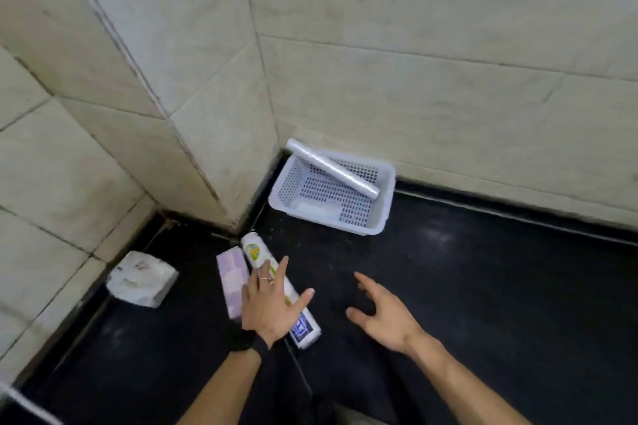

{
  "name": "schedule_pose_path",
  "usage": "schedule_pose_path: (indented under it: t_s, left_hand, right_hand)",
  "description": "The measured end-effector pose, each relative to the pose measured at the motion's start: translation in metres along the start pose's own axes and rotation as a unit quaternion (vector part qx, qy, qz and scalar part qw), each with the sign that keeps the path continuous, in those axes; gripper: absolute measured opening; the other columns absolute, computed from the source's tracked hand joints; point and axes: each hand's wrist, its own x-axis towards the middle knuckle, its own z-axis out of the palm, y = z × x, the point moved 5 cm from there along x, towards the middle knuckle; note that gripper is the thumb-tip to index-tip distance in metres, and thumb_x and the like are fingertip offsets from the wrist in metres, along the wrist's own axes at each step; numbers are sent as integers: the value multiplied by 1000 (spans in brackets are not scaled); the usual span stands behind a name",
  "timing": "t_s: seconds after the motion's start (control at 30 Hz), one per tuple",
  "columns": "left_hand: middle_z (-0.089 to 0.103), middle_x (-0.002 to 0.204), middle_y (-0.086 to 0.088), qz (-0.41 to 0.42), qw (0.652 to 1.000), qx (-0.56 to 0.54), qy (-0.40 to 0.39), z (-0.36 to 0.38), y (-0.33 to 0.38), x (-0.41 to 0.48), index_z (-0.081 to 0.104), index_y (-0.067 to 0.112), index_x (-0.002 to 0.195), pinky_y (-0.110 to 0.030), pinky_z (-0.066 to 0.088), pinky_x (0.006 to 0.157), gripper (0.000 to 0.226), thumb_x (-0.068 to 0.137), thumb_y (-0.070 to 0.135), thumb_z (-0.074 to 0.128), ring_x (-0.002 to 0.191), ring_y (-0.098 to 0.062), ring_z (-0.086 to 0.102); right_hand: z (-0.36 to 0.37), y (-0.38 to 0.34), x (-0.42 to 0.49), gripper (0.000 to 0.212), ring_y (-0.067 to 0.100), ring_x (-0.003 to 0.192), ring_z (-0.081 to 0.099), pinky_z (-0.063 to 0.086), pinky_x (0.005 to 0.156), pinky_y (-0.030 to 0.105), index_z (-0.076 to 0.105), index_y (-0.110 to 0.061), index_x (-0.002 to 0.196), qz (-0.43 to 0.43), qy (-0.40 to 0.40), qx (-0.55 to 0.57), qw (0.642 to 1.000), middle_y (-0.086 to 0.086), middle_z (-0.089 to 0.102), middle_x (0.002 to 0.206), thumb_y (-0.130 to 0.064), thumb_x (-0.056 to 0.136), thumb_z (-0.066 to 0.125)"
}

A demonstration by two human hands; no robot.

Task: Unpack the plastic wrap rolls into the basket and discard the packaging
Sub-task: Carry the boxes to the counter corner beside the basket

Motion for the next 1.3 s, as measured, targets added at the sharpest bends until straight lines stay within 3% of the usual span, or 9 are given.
schedule_pose_path:
  t_s: [0.13,0.27,0.4,0.53,0.87,1.3]
  left_hand:
    - [15,163,-2,146,987,62,-10,19,122,-26,11,43,153,-50,13,120,86,79,85,25,150,-28,7]
    - [29,159,0,259,963,80,-4,56,249,-81,31,36,150,-50,14,119,77,85,77,28,149,-24,14]
    - [45,150,2,331,941,72,-6,103,354,-155,49,34,140,-50,22,117,71,85,73,27,145,-23,28]
    - [48,148,2,395,914,91,-18,146,439,-217,52,34,137,-48,24,117,71,84,71,24,144,-21,31]
    - [39,153,3,488,861,116,-81,216,581,-290,41,33,145,-47,17,120,62,92,66,33,146,-20,24]
    - [33,157,-2,486,837,189,-167,310,659,-268,36,31,147,-52,11,120,62,93,63,33,147,-25,19]
  right_hand:
    - [-76,68,-81,68,8,139,38,31,114,25,31,-41,151,9,122,-6,993,-14,42,150,-53,90,59]
    - [-134,159,-175,55,9,136,39,29,110,20,42,-40,145,37,227,-28,973,-16,44,149,-51,93,56]
    - [-178,247,-276,50,11,138,34,26,111,19,49,-38,142,87,316,-53,943,-14,45,148,-50,94,56]
    - [-210,320,-363,47,17,138,34,31,114,28,53,-36,140,156,382,-79,907,-11,48,147,-49,94,55]
    - [-262,456,-451,48,27,141,34,28,116,38,54,-33,140,288,419,-44,860,-3,51,148,-46,95,56]
    - [-331,548,-414,52,26,141,31,39,111,44,48,-31,144,323,354,-54,876,-2,46,151,-45,94,54]
